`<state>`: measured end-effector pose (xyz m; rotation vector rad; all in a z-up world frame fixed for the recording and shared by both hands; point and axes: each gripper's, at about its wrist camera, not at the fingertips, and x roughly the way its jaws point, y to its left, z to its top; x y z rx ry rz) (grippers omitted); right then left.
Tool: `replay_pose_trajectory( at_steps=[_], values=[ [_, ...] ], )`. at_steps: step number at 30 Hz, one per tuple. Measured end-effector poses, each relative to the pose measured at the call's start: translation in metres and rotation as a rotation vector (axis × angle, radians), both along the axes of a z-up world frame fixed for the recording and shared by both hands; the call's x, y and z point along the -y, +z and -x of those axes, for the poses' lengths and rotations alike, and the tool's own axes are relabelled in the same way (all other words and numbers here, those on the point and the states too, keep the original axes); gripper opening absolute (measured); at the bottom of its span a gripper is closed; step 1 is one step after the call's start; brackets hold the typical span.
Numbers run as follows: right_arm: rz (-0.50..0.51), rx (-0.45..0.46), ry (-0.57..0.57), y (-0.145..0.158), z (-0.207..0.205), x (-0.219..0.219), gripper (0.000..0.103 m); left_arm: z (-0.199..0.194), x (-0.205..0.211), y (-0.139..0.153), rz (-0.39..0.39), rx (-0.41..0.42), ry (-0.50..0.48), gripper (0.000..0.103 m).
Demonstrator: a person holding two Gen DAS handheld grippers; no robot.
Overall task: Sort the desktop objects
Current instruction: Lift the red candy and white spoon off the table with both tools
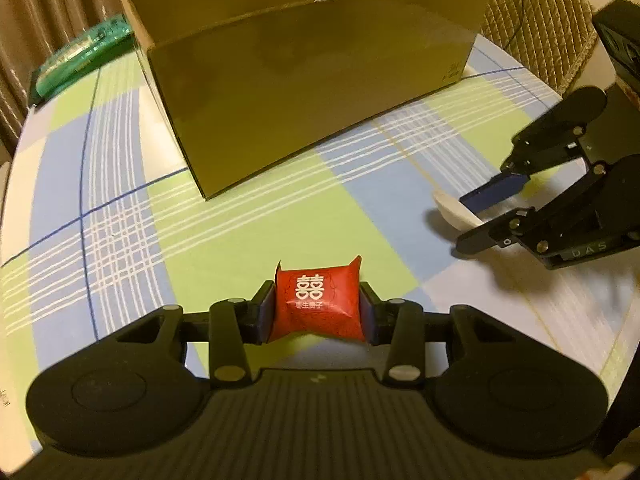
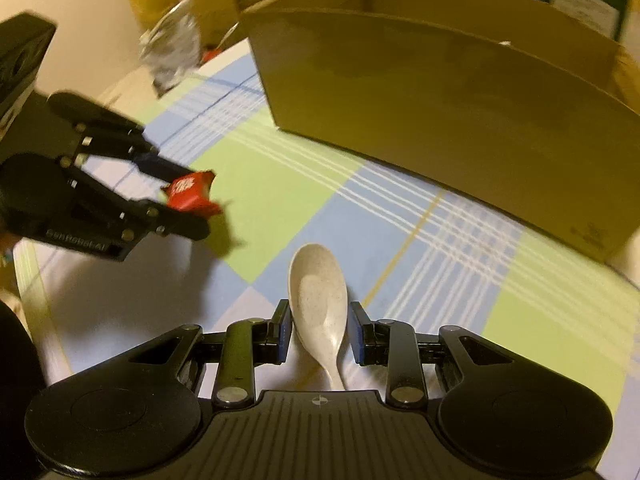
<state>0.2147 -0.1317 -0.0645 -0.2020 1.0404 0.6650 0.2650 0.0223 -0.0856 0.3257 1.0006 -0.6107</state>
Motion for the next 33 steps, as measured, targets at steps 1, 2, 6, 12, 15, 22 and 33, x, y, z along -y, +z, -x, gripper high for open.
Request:
replay_pose_trajectory(
  at_steps=[1,2,6,12,15,22,33],
  values=[
    [-0.013,0.001,-0.015,0.002,0.002,0.001,0.026,0.003,0.002,0.001,0.001,0.005,0.001,0.037],
    [-0.019,0.006,-0.026,0.004,0.005,0.001,0.026,0.005,0.011,0.001,0.003,0.01,0.0,0.037],
    [-0.038,0.041,-0.07,0.018,0.018,0.004,0.026,0.018,0.021,0.013,0.014,0.026,0.003,0.037],
    [-0.072,0.079,-0.145,0.045,0.038,0.015,0.026,0.038,0.025,0.035,0.042,0.041,0.023,0.037],
    [-0.05,0.073,-0.155,0.045,0.041,0.013,0.026,0.046,0.027,0.042,0.053,0.046,0.025,0.037],
    [0.038,0.036,-0.221,0.017,0.036,0.02,0.026,0.056,0.035,0.042,0.05,0.045,0.02,0.037],
    [-0.026,0.116,-0.147,0.004,0.051,0.037,0.05,0.045,0.048,0.018,0.019,0.049,0.024,0.037]
  ],
)
